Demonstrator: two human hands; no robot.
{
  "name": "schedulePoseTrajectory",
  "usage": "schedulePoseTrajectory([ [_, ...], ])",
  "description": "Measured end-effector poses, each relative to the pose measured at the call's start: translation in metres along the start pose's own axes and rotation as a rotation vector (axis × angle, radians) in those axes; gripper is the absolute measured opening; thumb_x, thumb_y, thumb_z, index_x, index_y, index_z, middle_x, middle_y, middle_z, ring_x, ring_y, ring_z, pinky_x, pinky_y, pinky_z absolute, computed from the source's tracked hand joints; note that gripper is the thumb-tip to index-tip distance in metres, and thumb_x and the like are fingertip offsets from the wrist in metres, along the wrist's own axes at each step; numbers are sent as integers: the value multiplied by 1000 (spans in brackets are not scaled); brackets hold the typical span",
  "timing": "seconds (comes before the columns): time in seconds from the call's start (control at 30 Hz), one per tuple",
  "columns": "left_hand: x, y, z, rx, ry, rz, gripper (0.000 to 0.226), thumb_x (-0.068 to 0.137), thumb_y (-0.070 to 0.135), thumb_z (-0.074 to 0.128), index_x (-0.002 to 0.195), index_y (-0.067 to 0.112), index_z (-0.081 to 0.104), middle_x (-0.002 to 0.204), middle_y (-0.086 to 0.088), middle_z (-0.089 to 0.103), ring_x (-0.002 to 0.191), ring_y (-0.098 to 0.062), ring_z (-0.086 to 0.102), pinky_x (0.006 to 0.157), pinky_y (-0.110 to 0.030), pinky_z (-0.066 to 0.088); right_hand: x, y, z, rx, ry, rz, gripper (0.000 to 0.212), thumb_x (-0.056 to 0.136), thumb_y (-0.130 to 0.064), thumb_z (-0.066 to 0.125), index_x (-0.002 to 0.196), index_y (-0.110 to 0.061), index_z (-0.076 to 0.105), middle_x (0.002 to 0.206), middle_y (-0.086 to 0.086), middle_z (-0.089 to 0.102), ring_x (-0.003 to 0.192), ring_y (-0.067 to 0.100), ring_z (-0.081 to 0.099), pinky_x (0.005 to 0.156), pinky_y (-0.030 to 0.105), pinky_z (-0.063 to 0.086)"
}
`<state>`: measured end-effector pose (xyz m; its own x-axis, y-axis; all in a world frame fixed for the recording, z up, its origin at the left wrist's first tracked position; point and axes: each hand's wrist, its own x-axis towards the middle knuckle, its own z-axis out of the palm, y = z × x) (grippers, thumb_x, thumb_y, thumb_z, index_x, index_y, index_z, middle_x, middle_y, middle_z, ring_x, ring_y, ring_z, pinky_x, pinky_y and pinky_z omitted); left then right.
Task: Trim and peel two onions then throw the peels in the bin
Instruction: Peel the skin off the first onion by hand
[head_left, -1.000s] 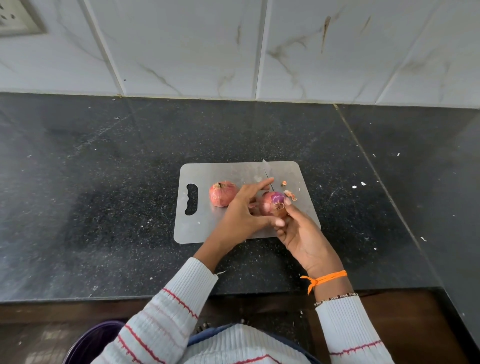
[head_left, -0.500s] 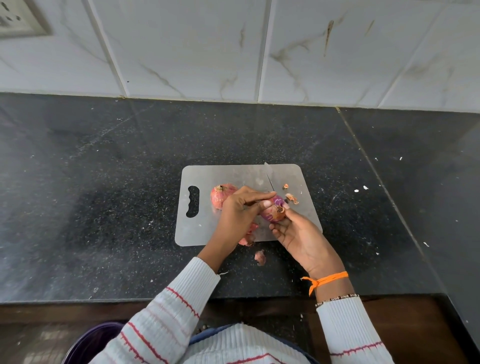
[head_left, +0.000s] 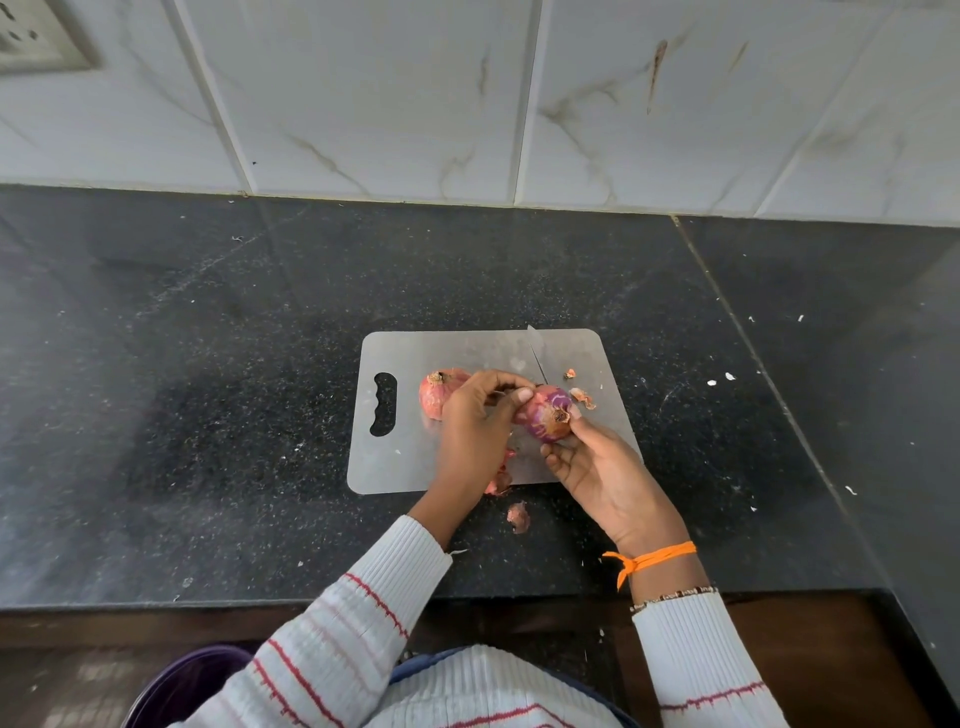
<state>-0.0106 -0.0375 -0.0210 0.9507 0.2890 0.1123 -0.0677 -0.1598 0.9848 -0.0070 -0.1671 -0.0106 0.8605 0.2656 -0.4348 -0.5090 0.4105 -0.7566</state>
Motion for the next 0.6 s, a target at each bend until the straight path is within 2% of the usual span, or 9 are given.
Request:
schedulePoseTrajectory([
  [0.07, 3, 1, -2, -61, 9, -44, 15, 88, 2, 57, 84, 15, 65, 74, 5, 64, 61, 3, 56, 59, -11, 47, -1, -2, -1, 2, -10, -8, 22, 95, -19, 44, 100, -5, 59, 79, 10, 61, 56, 10, 60, 51, 17, 50],
  [0.13, 5, 0, -3, -105, 3, -73, 16, 89, 1, 55, 84, 12, 64, 70, 3, 61, 56, 2, 53, 58, -15, 48, -2, -3, -2, 15, -17, -16, 21, 93, -19, 45, 101, -5, 59, 78, 10, 61, 56, 11, 60, 50, 17, 50],
  [0.27, 3, 1, 0, -119, 25, -71, 18, 94, 7, 49, 94, 13, 66, 83, 4, 64, 74, -5, 60, 74, -27, 54, -2, -3, -2, 12, 9, -8, 21, 94, -20, 45, 101, -6, 59, 78, 10, 61, 58, 11, 59, 50, 17, 50],
  [0.33, 1, 3, 1, -124, -61, -45, 18, 94, 15, 51, 104, 18, 65, 95, 4, 65, 87, -2, 62, 81, -24, 53, -2, -3, -2, 27, 16, 4, 21, 95, -20, 44, 100, -7, 60, 78, 9, 62, 58, 11, 60, 50, 18, 51],
  [0.4, 0, 4, 0, -106, -194, -12, 23, 87, 20, 62, 108, 28, 64, 107, 3, 64, 98, -3, 61, 86, -21, 51, -2, -4, -2, 52, 15, 10, 21, 95, -19, 45, 99, -7, 62, 75, 9, 65, 57, 12, 62, 51, 19, 52],
  [0.47, 0, 5, -1, -112, -248, 15, 29, 80, 16, 69, 104, 33, 66, 108, 0, 63, 101, -5, 61, 86, -19, 50, -3, -4, -1, 60, 12, 19, 22, 96, -19, 44, 97, -8, 63, 73, 8, 65, 58, 12, 62, 51, 19, 52],
  [0.6, 0, 3, 0, -123, -217, 75, 30, 82, 7, 65, 110, 19, 65, 96, 1, 60, 92, -1, 58, 84, -18, 49, -2, -4, 0, 56, 0, 40, 22, 97, -19, 42, 99, -8, 62, 75, 9, 64, 55, 11, 60, 49, 19, 50],
])
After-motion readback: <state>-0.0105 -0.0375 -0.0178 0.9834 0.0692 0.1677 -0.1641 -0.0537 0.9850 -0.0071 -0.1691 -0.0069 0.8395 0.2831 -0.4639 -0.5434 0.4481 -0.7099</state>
